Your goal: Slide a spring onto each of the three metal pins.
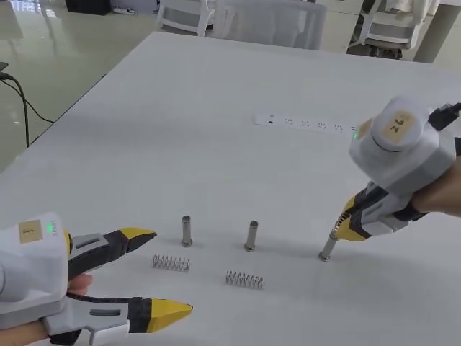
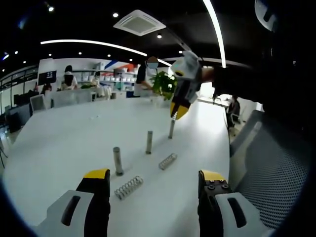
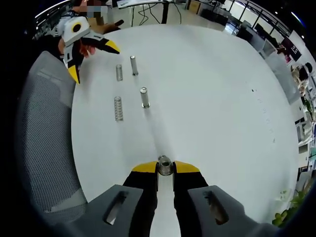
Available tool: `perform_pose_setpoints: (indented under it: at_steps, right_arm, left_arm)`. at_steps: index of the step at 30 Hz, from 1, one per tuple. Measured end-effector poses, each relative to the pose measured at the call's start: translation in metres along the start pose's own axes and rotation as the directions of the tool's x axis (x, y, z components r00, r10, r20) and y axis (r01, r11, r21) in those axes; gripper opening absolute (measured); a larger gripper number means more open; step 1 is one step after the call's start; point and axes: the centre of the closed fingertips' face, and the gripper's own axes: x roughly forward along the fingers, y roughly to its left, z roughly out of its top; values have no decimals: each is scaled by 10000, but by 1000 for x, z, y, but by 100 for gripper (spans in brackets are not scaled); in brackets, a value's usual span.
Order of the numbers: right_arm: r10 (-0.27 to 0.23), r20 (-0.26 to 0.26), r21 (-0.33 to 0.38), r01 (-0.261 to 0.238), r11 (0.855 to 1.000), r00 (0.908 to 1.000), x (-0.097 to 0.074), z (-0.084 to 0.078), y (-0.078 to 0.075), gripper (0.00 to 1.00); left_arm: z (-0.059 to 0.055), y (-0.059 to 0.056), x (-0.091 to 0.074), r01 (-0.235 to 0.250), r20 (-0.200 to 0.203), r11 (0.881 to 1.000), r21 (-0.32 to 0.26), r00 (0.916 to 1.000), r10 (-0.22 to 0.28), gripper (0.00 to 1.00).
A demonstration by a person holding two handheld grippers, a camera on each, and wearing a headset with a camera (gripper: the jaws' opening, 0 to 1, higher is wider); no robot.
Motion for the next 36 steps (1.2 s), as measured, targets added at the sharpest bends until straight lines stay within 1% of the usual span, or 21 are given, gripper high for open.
perform_pose_setpoints:
  at_steps: [9, 21, 32, 36]
  right_arm:
    - [175, -161, 152, -173, 9997, 9997, 15, -6, 2, 8]
    - [364, -473, 256, -352, 9991, 9982, 32, -16, 1, 8]
    - [512, -555, 329, -494, 9982, 9971, 40, -22, 5, 8]
    - [515, -471, 392, -497, 9980, 9976, 40, -22, 4, 9]
  left_arm:
    - [0, 0, 0, 14, -27, 10000, -5, 10000, -14, 68]
    - [1, -1, 1, 43, -45, 10000, 26, 10000, -43, 68]
    - [1, -1, 1, 74, -81, 10000, 60, 9999, -73, 67]
    - [1, -2, 1, 94, -82, 9999, 66, 9999, -93, 67]
